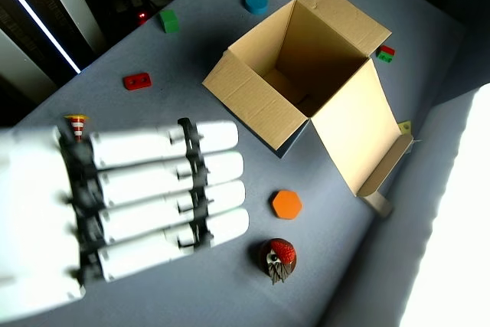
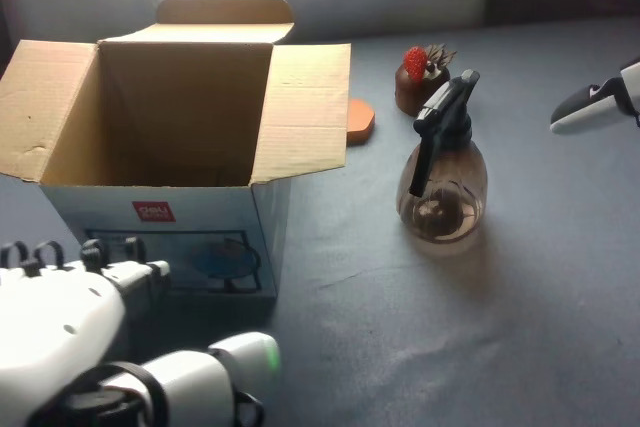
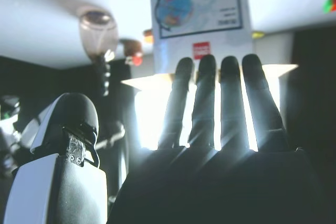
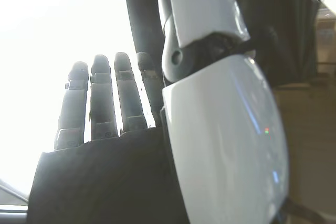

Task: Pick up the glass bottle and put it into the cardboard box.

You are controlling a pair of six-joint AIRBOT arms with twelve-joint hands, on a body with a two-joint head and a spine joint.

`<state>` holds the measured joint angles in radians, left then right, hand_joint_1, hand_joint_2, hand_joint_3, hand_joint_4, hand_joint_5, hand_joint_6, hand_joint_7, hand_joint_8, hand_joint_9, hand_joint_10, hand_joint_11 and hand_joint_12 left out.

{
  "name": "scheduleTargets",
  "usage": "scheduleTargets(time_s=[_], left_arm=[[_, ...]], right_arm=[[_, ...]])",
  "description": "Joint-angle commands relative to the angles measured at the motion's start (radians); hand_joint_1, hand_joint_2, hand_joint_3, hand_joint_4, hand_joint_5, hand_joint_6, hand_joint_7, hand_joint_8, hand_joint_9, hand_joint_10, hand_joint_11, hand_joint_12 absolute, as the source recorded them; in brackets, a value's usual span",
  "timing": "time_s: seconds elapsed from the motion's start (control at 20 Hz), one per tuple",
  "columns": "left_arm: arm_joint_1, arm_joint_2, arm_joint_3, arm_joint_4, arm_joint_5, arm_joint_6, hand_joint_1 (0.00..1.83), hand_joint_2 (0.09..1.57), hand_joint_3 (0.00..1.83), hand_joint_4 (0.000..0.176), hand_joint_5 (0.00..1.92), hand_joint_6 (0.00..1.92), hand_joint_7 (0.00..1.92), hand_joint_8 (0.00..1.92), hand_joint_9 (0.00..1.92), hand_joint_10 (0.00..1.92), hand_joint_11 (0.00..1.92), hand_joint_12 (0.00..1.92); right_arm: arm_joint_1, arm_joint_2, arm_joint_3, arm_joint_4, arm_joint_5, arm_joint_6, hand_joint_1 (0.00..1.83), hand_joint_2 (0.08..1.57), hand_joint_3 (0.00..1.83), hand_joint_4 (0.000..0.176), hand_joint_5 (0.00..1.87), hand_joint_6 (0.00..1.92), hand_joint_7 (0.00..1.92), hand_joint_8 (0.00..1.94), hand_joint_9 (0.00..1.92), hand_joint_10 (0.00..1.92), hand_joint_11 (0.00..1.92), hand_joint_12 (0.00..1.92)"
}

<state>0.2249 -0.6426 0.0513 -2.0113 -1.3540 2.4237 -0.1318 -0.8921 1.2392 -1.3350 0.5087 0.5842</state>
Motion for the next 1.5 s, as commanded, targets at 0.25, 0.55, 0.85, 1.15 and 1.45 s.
scheduleTargets(time_s=[0.25, 0.55, 0.85, 1.15, 1.45], left_arm=[[0.103, -0.080, 0.048, 0.181, -0.015, -0.146, 0.00, 1.16, 0.00, 0.000, 0.16, 0.00, 0.15, 0.00, 0.08, 0.00, 0.00, 0.23], [0.288, -0.165, 0.065, 0.338, -0.064, -0.370, 0.00, 1.17, 0.00, 0.000, 0.16, 0.00, 0.15, 0.00, 0.08, 0.00, 0.00, 0.24], [0.380, -0.320, 0.102, 0.456, -0.142, -0.451, 0.00, 1.16, 0.00, 0.000, 0.18, 0.01, 0.16, 0.00, 0.09, 0.00, 0.00, 0.24], [0.418, -0.373, 0.132, 0.501, -0.159, -0.451, 0.00, 1.17, 0.00, 0.000, 0.16, 0.00, 0.16, 0.00, 0.08, 0.00, 0.00, 0.24], [0.482, -0.377, 0.167, 0.565, -0.137, -0.484, 0.00, 1.18, 0.01, 0.000, 0.17, 0.00, 0.16, 0.00, 0.08, 0.00, 0.00, 0.24]], right_arm=[[0.022, -0.072, 0.105, -0.121, 0.054, 0.230, 1.21, 0.95, 0.00, 0.000, 0.08, 0.00, 0.10, 0.00, 0.08, 0.00, 0.00, 0.00], [-0.002, -0.115, 0.113, -0.132, -0.003, 0.215, 1.21, 0.95, 0.00, 0.000, 0.08, 0.00, 0.10, 0.00, 0.08, 0.00, 0.00, 0.00], [-0.038, -0.183, 0.125, -0.132, -0.096, 0.165, 1.21, 0.95, 0.00, 0.000, 0.09, 0.00, 0.10, 0.00, 0.08, 0.00, 0.00, 0.00], [-0.063, -0.237, 0.161, -0.132, -0.097, 0.174, 1.21, 0.95, 0.00, 0.000, 0.10, 0.01, 0.11, 0.00, 0.09, 0.01, 0.00, 0.00], [-0.087, -0.281, 0.193, -0.132, -0.105, 0.194, 1.21, 0.95, 0.00, 0.000, 0.10, 0.01, 0.11, 0.00, 0.10, 0.01, 0.00, 0.00]])
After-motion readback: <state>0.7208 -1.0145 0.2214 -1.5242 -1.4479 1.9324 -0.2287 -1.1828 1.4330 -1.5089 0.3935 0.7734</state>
